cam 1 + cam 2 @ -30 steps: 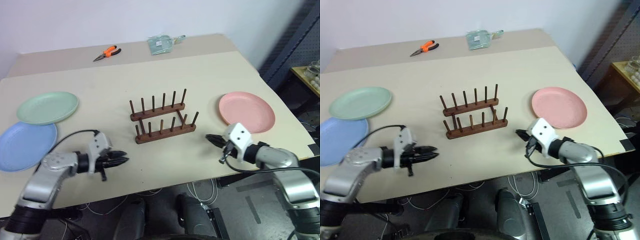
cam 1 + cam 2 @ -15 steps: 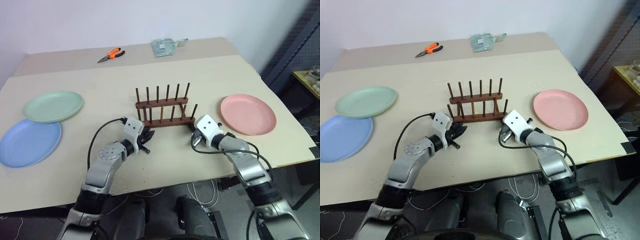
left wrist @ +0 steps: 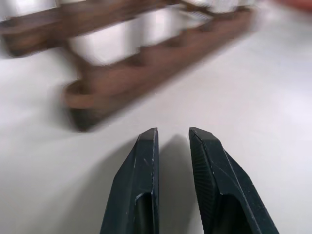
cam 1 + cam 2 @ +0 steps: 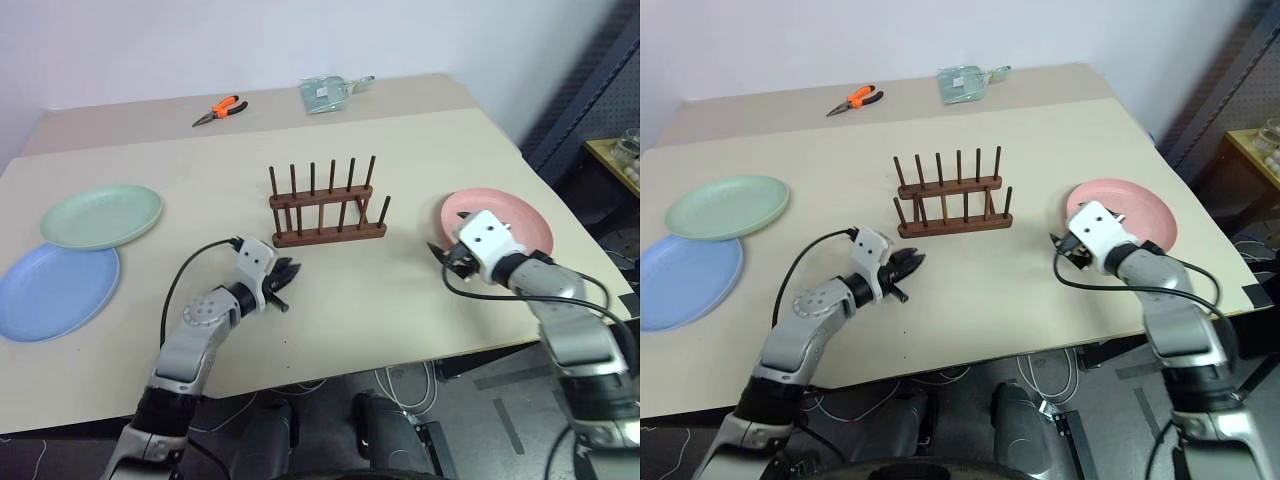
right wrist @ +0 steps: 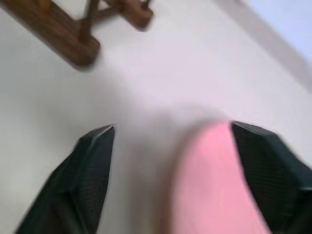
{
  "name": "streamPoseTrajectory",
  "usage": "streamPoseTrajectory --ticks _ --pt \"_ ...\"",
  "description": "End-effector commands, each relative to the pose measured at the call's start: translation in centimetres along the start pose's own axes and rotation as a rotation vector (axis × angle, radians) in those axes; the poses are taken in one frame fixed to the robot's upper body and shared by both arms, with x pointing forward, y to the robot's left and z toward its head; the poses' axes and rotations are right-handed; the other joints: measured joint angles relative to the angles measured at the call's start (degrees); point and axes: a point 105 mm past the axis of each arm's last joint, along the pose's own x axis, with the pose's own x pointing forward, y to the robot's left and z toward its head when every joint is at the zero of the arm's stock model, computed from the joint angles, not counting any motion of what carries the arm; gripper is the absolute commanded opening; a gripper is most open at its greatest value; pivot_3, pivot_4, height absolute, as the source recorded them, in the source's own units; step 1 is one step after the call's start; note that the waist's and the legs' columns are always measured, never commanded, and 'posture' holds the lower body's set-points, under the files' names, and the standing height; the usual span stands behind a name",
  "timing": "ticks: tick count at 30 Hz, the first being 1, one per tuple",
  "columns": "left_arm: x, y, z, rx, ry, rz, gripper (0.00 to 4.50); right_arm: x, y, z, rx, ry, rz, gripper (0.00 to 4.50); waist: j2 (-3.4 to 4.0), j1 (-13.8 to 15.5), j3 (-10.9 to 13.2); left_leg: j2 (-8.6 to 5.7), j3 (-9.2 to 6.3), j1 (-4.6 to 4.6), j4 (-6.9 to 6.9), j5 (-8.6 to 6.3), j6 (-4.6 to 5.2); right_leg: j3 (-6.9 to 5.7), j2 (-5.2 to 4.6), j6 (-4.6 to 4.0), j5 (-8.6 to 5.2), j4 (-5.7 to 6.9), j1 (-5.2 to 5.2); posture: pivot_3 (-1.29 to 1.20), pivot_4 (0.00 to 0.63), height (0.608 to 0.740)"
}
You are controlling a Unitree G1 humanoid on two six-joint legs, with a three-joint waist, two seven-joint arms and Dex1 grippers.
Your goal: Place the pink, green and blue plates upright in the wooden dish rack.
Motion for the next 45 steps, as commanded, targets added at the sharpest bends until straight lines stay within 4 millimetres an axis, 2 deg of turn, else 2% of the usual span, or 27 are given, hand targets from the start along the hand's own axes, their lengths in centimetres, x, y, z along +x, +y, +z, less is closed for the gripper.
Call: streamPoseTrajectory --ticks 1,4,6,7,12,13,15,17,19,21,23,25,27,30,34,40,45 --pt "0.0 -2.9 2.7 0.017 -0.098 -0.171 0.98 -0.8 0.1 -0.8 0.005 0.052 -0.029 3.62 -0.04 -0.01 0.03 0.01 0.00 0.00 0.01 0.00 0.00 0.00 0.00 -0.08 -0.05 -0.01 0.00 0.00 0.150 0.739" --pt "0.4 -3.7 3.4 0.028 -0.116 -0.225 0.98 -0.5 -0.4 -3.0 0.047 0.146 -0.090 3.62 0.01 -0.08 0.06 0.01 0.04 -0.01 0.06 0.00 0.00 0.01 -0.03 -0.11 -0.05 0.00 0.00 0.00 0.150 0.739" --pt "0.6 -4.1 4.1 0.045 -0.134 -0.248 0.98 -0.2 -0.6 -4.1 0.078 0.186 -0.110 3.12 0.01 -0.03 0.07 0.01 0.04 -0.01 0.06 0.00 0.00 0.00 -0.03 -0.12 -0.04 -0.01 0.00 0.00 0.150 0.739" --pt "0.7 -4.2 4.4 0.048 -0.142 -0.255 0.98 -0.1 -0.6 -4.3 0.094 0.193 -0.113 2.80 0.02 -0.01 0.07 0.01 0.04 -0.02 0.05 0.00 0.00 -0.01 -0.03 -0.11 -0.04 -0.01 -0.01 0.00 0.150 0.739" --pt "0.8 -3.9 5.0 0.055 -0.151 -0.249 0.98 0.3 -1.1 -3.9 0.093 0.181 -0.133 0.23 0.02 0.07 0.08 -0.02 0.01 -0.11 0.04 -0.01 0.03 -0.02 -0.03 -0.09 -0.05 -0.04 -0.04 0.00 0.150 0.739" --pt "0.7 -3.7 5.0 0.054 -0.151 -0.242 0.98 0.4 -1.3 -3.5 0.080 0.163 -0.137 0.10 0.02 0.07 0.09 -0.02 0.01 -0.15 0.05 -0.01 0.03 -0.02 -0.03 -0.09 -0.05 -0.04 -0.08 0.00 0.150 0.739" --pt "0.4 -3.3 4.9 0.056 -0.153 -0.220 0.98 0.4 -2.2 -1.9 0.026 0.103 -0.165 0.10 0.02 0.01 0.09 -0.02 0.01 -0.21 0.08 -0.01 0.03 -0.02 -0.03 -0.09 -0.04 -0.04 -0.12 0.00 0.150 0.739" --pt "0.0 -2.4 4.7 0.054 -0.148 -0.172 0.98 0.4 -3.3 1.3 -0.009 -0.025 -0.193 0.10 0.06 -0.15 0.11 -0.02 0.01 -0.22 0.07 -0.01 0.03 -0.02 -0.02 -0.08 -0.04 -0.03 -0.16 0.00 0.150 0.739" --pt "-0.5 -1.4 4.4 0.055 -0.144 -0.127 0.98 0.1 -4.0 5.7 0.053 -0.219 -0.183 0.10 0.17 -0.38 0.18 -0.01 0.06 -0.35 0.08 -0.01 0.03 0.03 -0.02 -0.08 -0.03 0.02 -0.35 0.00 0.150 0.739" --pt "-1.0 -0.7 4.3 0.044 -0.148 -0.094 0.98 -0.6 -3.8 11.1 0.231 -0.461 -0.097 0.10 0.25 -0.62 0.24 0.02 0.11 -0.61 0.11 0.00 0.04 0.09 0.03 -0.12 0.04 0.11 -0.71 0.00 0.150 0.739" --pt "-1.3 -0.4 4.3 0.042 -0.152 -0.080 0.98 -1.9 -3.1 15.5 0.425 -0.657 0.043 0.10 0.26 -0.39 0.25 0.09 0.01 -0.68 0.11 0.00 0.04 0.05 0.14 0.03 0.16 0.18 -0.81 0.00 0.150 0.739" --pt "-1.4 -0.3 4.4 0.043 -0.154 -0.078 0.98 -3.3 -2.2 19.0 0.602 -0.823 0.194 0.10 0.24 0.07 0.25 0.11 -0.17 -0.73 0.11 0.00 0.04 -0.09 0.16 -0.09 0.24 0.18 -0.81 0.00 0.150 0.739" --pt "-1.5 -0.3 4.4 0.046 -0.155 -0.076 0.98 -3.8 -1.8 21.0 0.754 -0.906 0.298 0.10 0.24 0.30 0.24 0.09 -0.25 -0.77 0.10 0.00 0.04 -0.19 0.12 -0.17 0.28 0.14 -0.78 0.00 0.150 0.739" --pt "-1.6 -0.1 4.6 0.043 -0.165 -0.065 0.98 -3.4 -1.4 22.0 0.894 -0.927 0.373 0.10 0.23 0.36 0.24 -0.03 -0.20 -0.85 0.14 0.00 0.04 -0.14 -0.03 -0.36 0.18 0.02 -0.78 0.00 0.150 0.739" --pt "-1.7 -0.2 4.8 0.039 -0.177 -0.057 0.98 -2.3 -0.9 21.9 0.935 -0.884 0.399 0.10 0.25 0.04 0.25 -0.08 -0.10 -0.86 0.16 0.00 0.04 -0.07 -0.09 -0.36 0.18 0.01 -0.80 0.00 0.150 0.739" --pt "-2.1 -0.6 4.7 0.033 -0.179 -0.057 0.98 -0.3 -0.3 20.3 0.988 -0.788 0.430 0.10 0.28 -0.26 0.25 0.02 -0.06 -0.83 0.08 0.00 0.04 -0.08 0.03 -0.37 0.20 0.10 -0.90 0.00 0.150 0.739" --pt "-2.3 -0.7 4.7 0.029 -0.174 -0.058 0.98 1.3 -0.3 18.9 1.107 -0.729 0.470 0.10 0.28 -0.22 0.25 0.02 -0.04 -0.83 0.08 0.00 0.04 -0.07 0.03 -0.37 0.20 0.10 -0.89 0.00 0.150 0.739"
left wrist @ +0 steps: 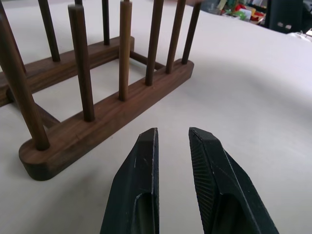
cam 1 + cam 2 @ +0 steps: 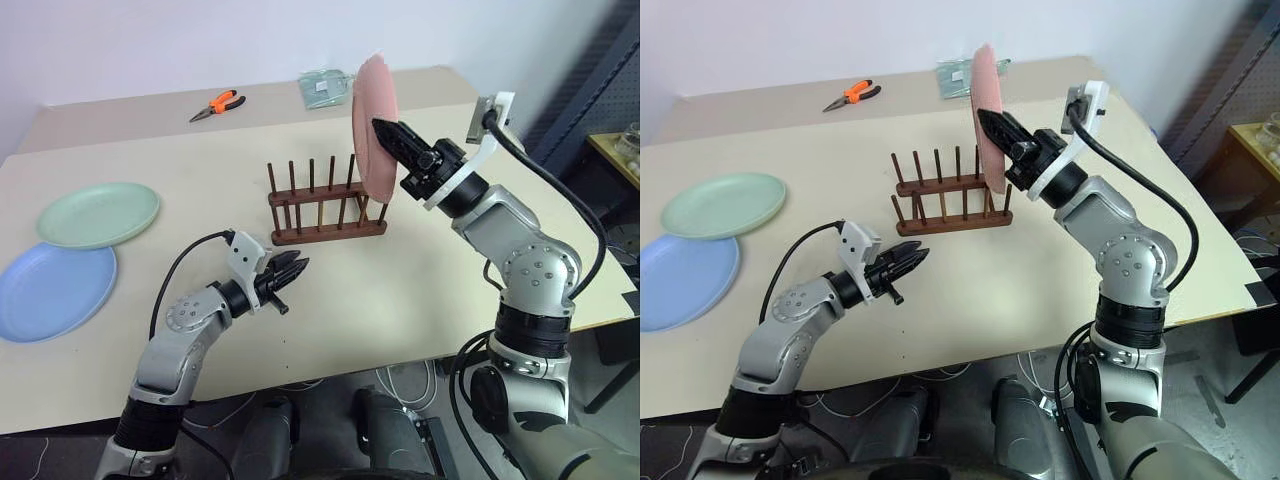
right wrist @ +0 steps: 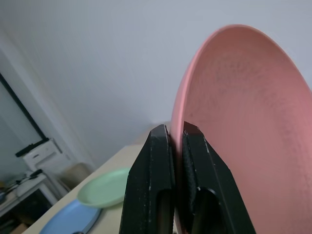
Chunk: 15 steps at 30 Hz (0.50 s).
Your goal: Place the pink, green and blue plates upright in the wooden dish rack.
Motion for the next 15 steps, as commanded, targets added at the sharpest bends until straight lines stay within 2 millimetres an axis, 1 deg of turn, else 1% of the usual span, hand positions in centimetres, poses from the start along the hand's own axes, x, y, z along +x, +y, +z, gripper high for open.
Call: streamPoseTrajectory --ticks 1,3,5,6,8,9,10,11,12,14,15 --pt "-0.3 -0.2 1.1 0.023 -0.036 0.000 0.98 0.2 -0.2 0.9 0.066 -0.032 0.030 0.10 0.00 0.01 0.00 0.00 0.00 0.00 0.00 0.00 0.00 0.00 0.00 0.00 0.00 0.00 0.00 0.00 0.150 0.739" --pt "-0.4 -0.2 1.1 0.022 -0.035 0.000 0.98 0.3 -0.7 1.2 0.090 -0.040 0.019 0.10 0.01 -0.04 0.01 0.00 0.01 0.00 0.00 0.00 0.00 0.00 0.00 0.00 0.00 0.00 0.00 0.00 0.150 0.739" --pt "-0.5 -0.1 1.2 0.018 -0.036 0.001 0.98 0.3 -1.0 1.9 0.087 -0.057 0.016 0.73 0.01 -0.04 0.01 0.00 0.01 0.00 0.00 0.00 0.00 0.00 0.01 0.01 0.01 0.00 0.00 0.00 0.150 0.739" --pt "-0.6 -0.1 1.1 0.008 -0.033 0.000 0.98 0.2 -1.1 2.3 0.050 -0.060 0.011 1.07 0.02 -0.04 0.01 0.00 0.01 0.00 -0.01 0.00 0.00 0.00 0.01 0.02 0.01 0.00 0.00 0.00 0.150 0.739" --pt "-0.7 -0.1 1.0 -0.014 -0.025 -0.003 0.98 0.1 -1.2 2.7 -0.031 -0.057 -0.003 1.97 0.02 -0.02 0.01 0.00 0.01 0.00 -0.01 0.00 0.00 0.00 0.01 0.05 0.02 0.00 -0.01 0.00 0.150 0.739" --pt "-0.8 -0.2 1.0 -0.020 -0.024 -0.007 1.51 0.1 -1.3 2.9 -0.089 -0.049 -0.018 2.56 0.02 0.02 0.01 0.00 0.01 0.00 -0.01 0.00 0.00 0.00 0.01 0.04 0.02 -0.01 -0.01 0.00 0.150 0.739" --pt "-0.9 0.2 1.2 -0.020 -0.034 0.009 1.89 -0.1 -1.4 3.2 -0.241 -0.024 -0.042 3.08 0.02 0.09 0.01 -0.01 0.02 -0.01 0.00 0.00 0.00 0.00 0.00 0.04 0.02 -0.02 0.00 0.00 0.150 0.739" --pt "-1.1 0.4 1.4 -0.018 -0.041 0.021 2.39 -0.3 -1.5 3.4 -0.354 -0.001 -0.052 3.11 0.05 0.12 0.04 -0.02 0.02 -0.02 0.01 0.00 0.00 0.00 0.00 0.04 0.01 -0.03 0.00 0.00 0.150 0.739" --pt "-1.2 1.0 1.7 -0.017 -0.055 0.055 2.78 -0.5 -1.6 3.6 -0.480 0.021 -0.068 3.11 0.06 0.13 0.04 -0.04 0.05 -0.04 0.02 0.00 0.00 0.00 -0.02 0.02 -0.01 -0.03 -0.01 0.00 0.150 0.739" --pt "-2.1 4.0 3.1 -0.037 -0.125 0.213 3.90 -0.8 -1.8 4.5 -0.682 0.036 -0.098 3.11 0.03 0.09 0.04 -0.04 0.09 -0.04 0.02 0.00 0.00 -0.01 -0.01 0.04 -0.01 -0.04 0.00 0.00 0.150 0.739" --pt "-2.7 5.4 3.8 -0.052 -0.170 0.290 4.38 -0.9 -1.7 5.0 -0.757 0.035 -0.103 3.11 0.02 0.11 0.05 -0.04 0.09 -0.03 0.02 0.00 0.00 -0.02 -0.01 0.07 0.01 -0.05 -0.01 0.00 0.150 0.739"
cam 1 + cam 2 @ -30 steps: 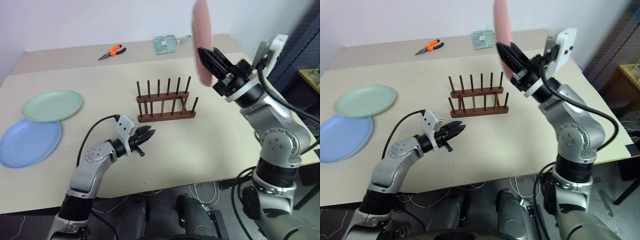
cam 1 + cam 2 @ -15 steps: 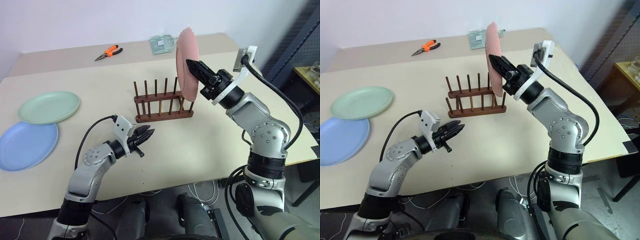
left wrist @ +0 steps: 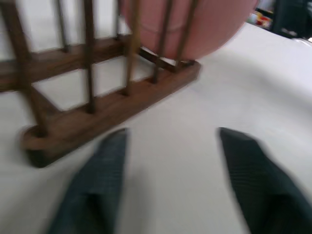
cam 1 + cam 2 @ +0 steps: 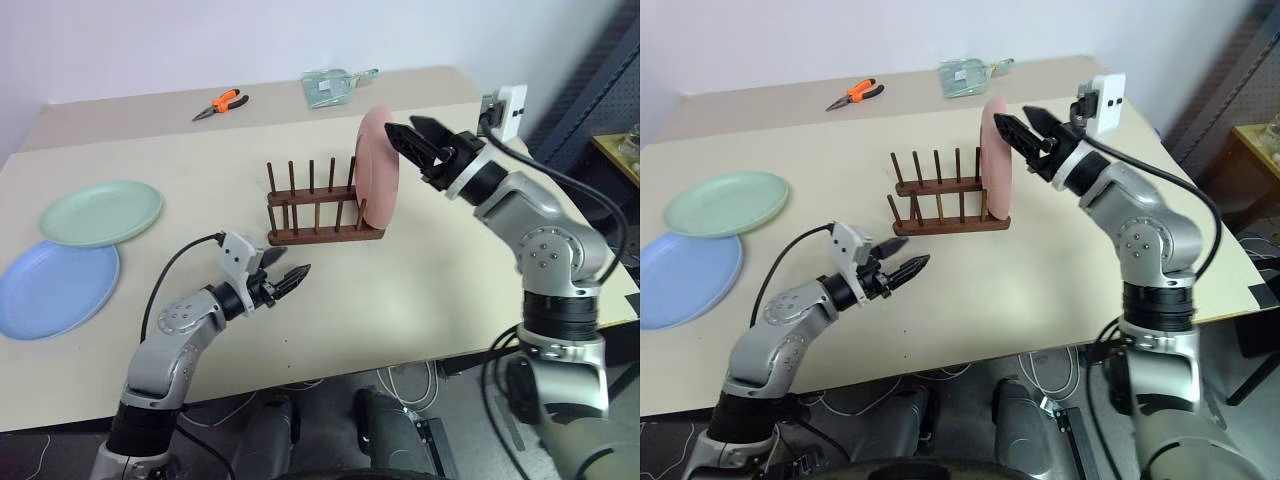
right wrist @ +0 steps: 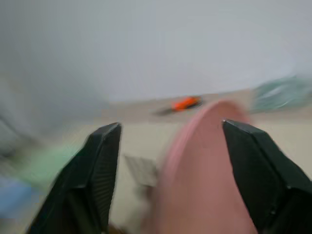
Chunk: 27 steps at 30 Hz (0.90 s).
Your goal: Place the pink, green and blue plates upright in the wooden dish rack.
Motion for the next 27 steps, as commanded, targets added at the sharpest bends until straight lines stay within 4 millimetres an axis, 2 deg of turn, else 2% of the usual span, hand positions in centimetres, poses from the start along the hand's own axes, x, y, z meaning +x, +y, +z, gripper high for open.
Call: streamPoseTrajectory --ticks 1,3,4,6,8,10,12,14,15,19,22,27 --pt "-1.6 4.6 4.4 -0.008 -0.194 0.246 4.38 -0.3 0.4 2.9 -0.295 -0.071 0.006 3.11 -0.04 -0.02 0.01 0.01 -0.04 0.01 0.01 0.00 0.00 0.00 0.00 0.12 0.07 0.02 -0.01 0.00 0.150 0.739" --pt "-3.2 7.8 6.0 -0.013 -0.278 0.451 4.38 -0.4 0.7 3.8 -0.378 -0.087 0.027 3.11 -0.04 -0.17 0.01 0.03 -0.03 0.03 0.01 0.00 0.00 -0.01 0.04 0.14 0.08 0.02 0.00 0.00 0.150 0.739" --pt "-4.3 9.7 6.8 -0.003 -0.316 0.582 4.43 -0.2 1.3 4.4 -0.416 -0.101 0.058 3.66 -0.06 -0.17 0.02 0.04 -0.02 0.04 0.00 0.00 0.00 0.00 0.04 0.15 0.09 0.03 -0.01 0.00 0.150 0.739" --pt "-7.1 12.8 8.4 -0.011 -0.391 0.837 4.43 0.2 3.5 5.2 -0.465 -0.130 0.147 4.44 -0.06 -0.21 0.03 0.03 -0.04 0.04 0.00 0.00 0.00 0.00 0.04 0.17 0.11 0.03 -0.01 0.00 0.150 0.739" --pt "-10.2 15.4 9.1 -0.038 -0.431 1.076 4.43 0.8 6.1 4.9 -0.527 -0.131 0.242 4.48 -0.08 -0.18 0.05 0.03 -0.04 0.04 -0.01 0.00 -0.01 0.01 0.04 0.18 0.12 0.03 -0.01 0.00 0.150 0.739" --pt "-12.7 17.4 8.3 -0.098 -0.396 1.273 4.43 1.1 8.5 3.6 -0.569 -0.111 0.340 4.48 -0.10 -0.05 0.03 0.03 -0.08 0.04 -0.02 0.00 -0.01 -0.01 0.04 0.19 0.12 0.03 -0.02 0.00 0.150 0.739" --pt "-14.3 18.7 6.9 -0.205 -0.354 1.398 4.43 1.3 10.3 2.3 -0.561 -0.101 0.406 4.48 -0.18 0.06 -0.01 0.01 -0.12 0.04 -0.02 0.00 -0.02 -0.05 0.04 0.21 0.12 0.03 0.00 0.00 0.150 0.739" --pt "-15.0 19.2 6.4 -0.304 -0.369 1.448 4.43 1.3 11.2 1.2 -0.551 -0.091 0.444 4.48 -0.24 0.26 0.01 -0.02 -0.14 0.03 0.00 0.01 -0.04 -0.05 0.01 0.24 0.14 0.02 0.03 0.00 0.150 0.739" --pt "-15.2 19.3 6.3 -0.342 -0.386 1.461 4.43 1.3 11.5 0.9 -0.551 -0.086 0.456 4.48 -0.34 0.45 0.07 -0.04 -0.17 0.02 0.04 0.02 -0.05 -0.05 0.00 0.27 0.16 0.01 0.06 0.00 0.150 0.739" --pt "-15.3 19.7 4.5 -0.696 -0.475 1.440 4.43 1.4 12.0 -0.8 -0.500 -0.070 0.459 4.48 -0.65 1.14 0.12 -0.07 -0.22 -0.02 0.10 0.04 -0.12 -0.06 -0.03 0.29 0.19 -0.01 0.06 0.00 0.150 0.739" --pt "-14.6 20.0 3.8 -0.806 -0.476 1.382 3.57 1.3 11.9 -1.3 -0.502 -0.060 0.452 4.50 -0.66 1.12 0.11 -0.07 -0.22 -0.01 0.08 0.05 -0.15 -0.07 -0.03 0.29 0.19 0.01 0.05 0.00 0.150 0.739" --pt "-13.9 20.5 2.8 -0.952 -0.482 1.348 1.05 1.1 11.5 -1.2 -0.507 -0.067 0.415 4.50 -0.67 1.07 0.11 -0.11 -0.21 0.00 0.05 0.09 -0.20 -0.07 0.02 0.27 0.20 0.02 0.03 0.00 0.150 0.739"
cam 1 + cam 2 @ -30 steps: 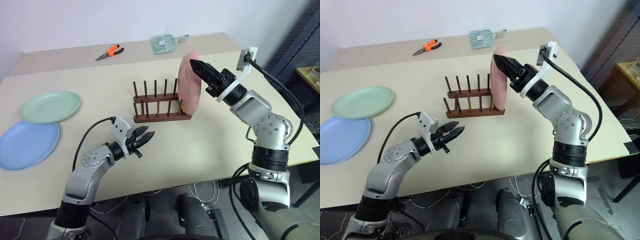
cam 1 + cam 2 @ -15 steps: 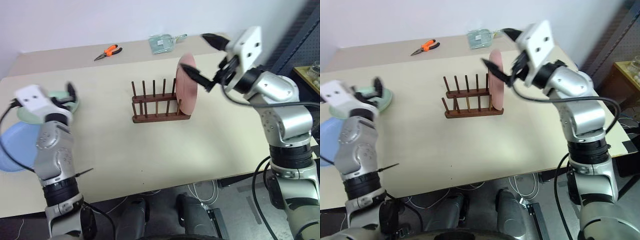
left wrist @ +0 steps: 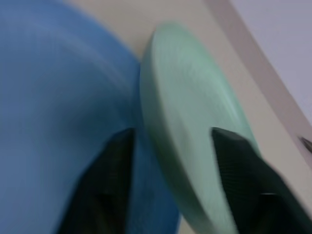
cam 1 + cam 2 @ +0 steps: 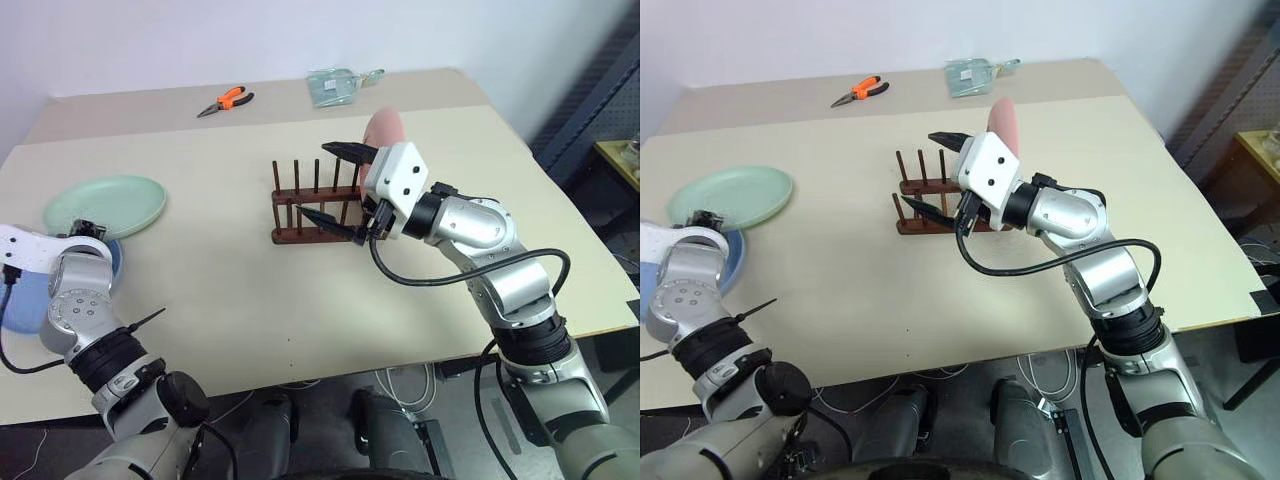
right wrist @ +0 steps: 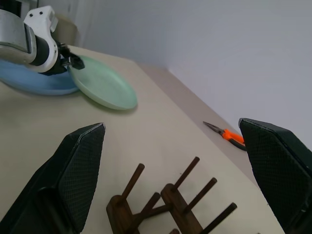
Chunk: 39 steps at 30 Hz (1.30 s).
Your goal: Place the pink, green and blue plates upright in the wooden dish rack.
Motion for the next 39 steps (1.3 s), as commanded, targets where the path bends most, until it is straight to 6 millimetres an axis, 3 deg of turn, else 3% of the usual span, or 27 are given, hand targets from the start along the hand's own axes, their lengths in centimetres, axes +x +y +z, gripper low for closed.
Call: streamPoseTrajectory --ticks 1,2,4,7,10,15,18,22,25,32,33,36,39 --pt "0.1 -0.6 1.1 -0.090 -0.007 -0.014 0.53 -0.4 -0.7 1.3 -0.039 -0.045 -0.044 4.50 -0.01 -0.03 0.00 0.00 0.00 0.00 0.00 0.00 0.00 0.00 0.01 -0.01 0.00 0.00 0.00 0.00 0.150 0.739" --pt "0.1 -1.0 1.2 -0.106 -0.006 -0.033 0.01 -0.5 -0.8 1.3 -0.034 -0.043 -0.048 4.50 -0.01 -0.04 0.00 0.00 0.01 0.01 -0.01 0.00 -0.01 0.00 0.01 -0.01 0.01 0.00 0.00 0.00 0.150 0.739" --pt "-0.1 -2.1 1.2 -0.109 -0.002 -0.088 0.01 -0.7 -1.1 1.2 -0.023 -0.038 -0.055 4.50 -0.04 -0.05 0.02 0.00 0.01 0.01 -0.02 0.00 -0.01 0.00 0.01 -0.02 0.01 -0.01 -0.01 0.00 0.150 0.739" --pt "-1.6 -5.6 1.4 -0.036 -0.037 -0.271 0.01 -1.0 -1.4 1.4 -0.028 -0.032 -0.058 4.50 -0.10 0.00 0.05 -0.01 0.02 0.01 -0.02 0.01 -0.02 0.00 0.01 -0.02 0.01 -0.01 0.00 0.00 0.150 0.739" --pt "-4.3 -9.9 0.5 0.126 -0.070 -0.474 0.01 -0.6 -0.9 1.4 -0.112 -0.004 -0.026 4.50 -0.19 0.26 0.06 -0.01 0.08 -0.02 -0.02 0.02 -0.03 -0.01 0.01 -0.04 0.02 -0.03 0.01 0.00 0.150 0.739" --pt "-10.6 -16.7 -3.6 0.288 -0.028 -0.822 0.01 1.6 0.6 0.2 -0.339 0.057 0.047 4.50 -0.19 0.12 0.06 -0.02 0.17 -0.01 -0.03 0.02 -0.04 0.01 0.01 -0.04 0.01 -0.03 0.01 0.00 0.150 0.739" --pt "-13.6 -18.2 -5.5 0.333 0.004 -0.936 0.01 3.3 -0.2 -0.6 -0.484 0.099 0.012 4.50 -0.19 -0.46 0.06 -0.03 0.20 0.02 -0.04 0.04 -0.07 0.02 0.02 -0.07 0.03 -0.03 0.01 0.00 0.150 0.739" --pt "-15.2 -18.4 -6.2 0.263 0.062 -0.959 0.01 4.8 -1.2 -1.5 -0.564 0.111 -0.032 4.50 -0.18 -1.29 0.06 0.01 0.13 0.05 -0.12 0.06 -0.11 0.05 0.08 -0.09 0.05 -0.01 -0.06 0.00 0.150 0.739" --pt "-16.0 -17.9 -6.9 0.264 0.098 -0.969 0.00 5.6 -1.6 -2.8 -0.616 0.150 -0.052 3.59 -0.17 -1.20 0.07 0.04 0.13 0.06 -0.15 0.09 -0.15 0.06 0.12 -0.10 0.05 0.00 -0.08 0.00 0.150 0.739" --pt "-16.3 -16.7 -7.5 0.251 0.163 -0.962 0.00 6.1 -1.3 -3.0 -0.625 0.144 -0.056 0.03 -0.18 -0.93 0.07 0.00 0.12 0.02 -0.10 0.10 -0.15 0.04 0.10 -0.11 0.05 -0.03 -0.04 0.00 0.150 0.739" --pt "-16.4 -16.6 -7.6 0.256 0.168 -0.967 0.00 6.2 -1.2 -3.0 -0.627 0.141 -0.052 0.03 -0.16 -0.98 0.08 -0.01 0.12 0.02 -0.11 0.10 -0.15 0.05 0.10 -0.11 0.04 -0.03 -0.04 0.00 0.150 0.739" --pt "-16.5 -16.5 -7.6 0.222 0.184 -0.975 1.09 6.2 -0.7 -3.0 -0.643 0.132 -0.038 0.00 -0.17 -0.99 0.08 -0.01 0.12 0.04 -0.11 0.10 -0.15 0.05 0.11 -0.11 0.05 -0.01 -0.04 0.00 0.150 0.739" --pt "-15.7 -17.0 -5.8 0.171 0.117 -0.964 2.66 6.2 -0.4 -2.9 -0.666 0.122 -0.034 0.00 -0.17 -0.97 0.08 -0.01 0.11 0.03 -0.10 0.10 -0.16 0.05 0.11 -0.12 0.05 -0.01 -0.04 0.00 0.150 0.739"
